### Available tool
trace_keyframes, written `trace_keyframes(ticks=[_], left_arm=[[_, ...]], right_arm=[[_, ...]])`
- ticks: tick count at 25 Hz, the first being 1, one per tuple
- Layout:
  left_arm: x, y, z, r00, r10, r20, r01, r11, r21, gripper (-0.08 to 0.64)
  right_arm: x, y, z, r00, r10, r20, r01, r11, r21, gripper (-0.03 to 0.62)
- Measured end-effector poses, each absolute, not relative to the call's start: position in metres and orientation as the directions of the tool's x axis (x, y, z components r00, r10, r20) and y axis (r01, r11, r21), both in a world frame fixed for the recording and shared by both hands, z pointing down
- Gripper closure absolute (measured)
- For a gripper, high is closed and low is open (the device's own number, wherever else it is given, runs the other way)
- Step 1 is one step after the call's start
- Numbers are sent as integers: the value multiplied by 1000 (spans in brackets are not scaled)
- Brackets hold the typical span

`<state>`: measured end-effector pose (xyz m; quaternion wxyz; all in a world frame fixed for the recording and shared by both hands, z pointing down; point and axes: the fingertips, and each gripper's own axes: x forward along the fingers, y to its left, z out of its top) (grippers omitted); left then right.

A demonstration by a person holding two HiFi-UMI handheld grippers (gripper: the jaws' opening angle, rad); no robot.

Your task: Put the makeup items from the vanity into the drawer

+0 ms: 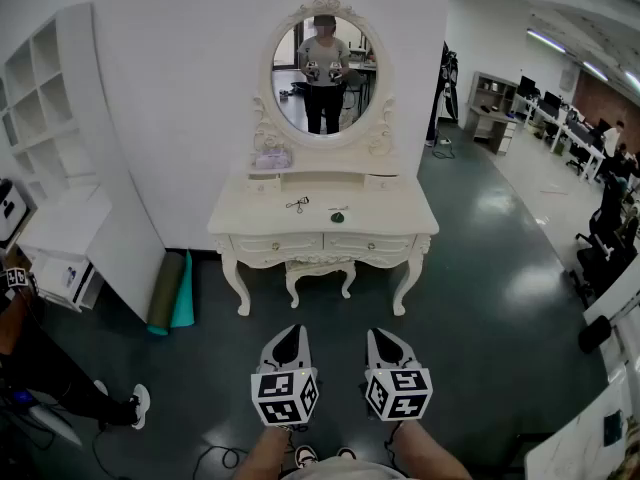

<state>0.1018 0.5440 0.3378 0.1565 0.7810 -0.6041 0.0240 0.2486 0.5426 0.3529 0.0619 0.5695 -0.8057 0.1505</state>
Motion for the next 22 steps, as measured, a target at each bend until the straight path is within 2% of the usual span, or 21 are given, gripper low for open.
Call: trace_keyframes(ticks=[15, 22], left_arm=[[65, 525, 349, 297, -922, 247, -949, -257, 181, 555], [54, 508, 364, 313, -907, 283, -945, -270, 182, 555]], right_arm=[[213, 529, 361, -314, -911, 267, -940, 258, -224, 575], [214, 514, 381, -276, -908, 315, -944, 195, -265, 575]])
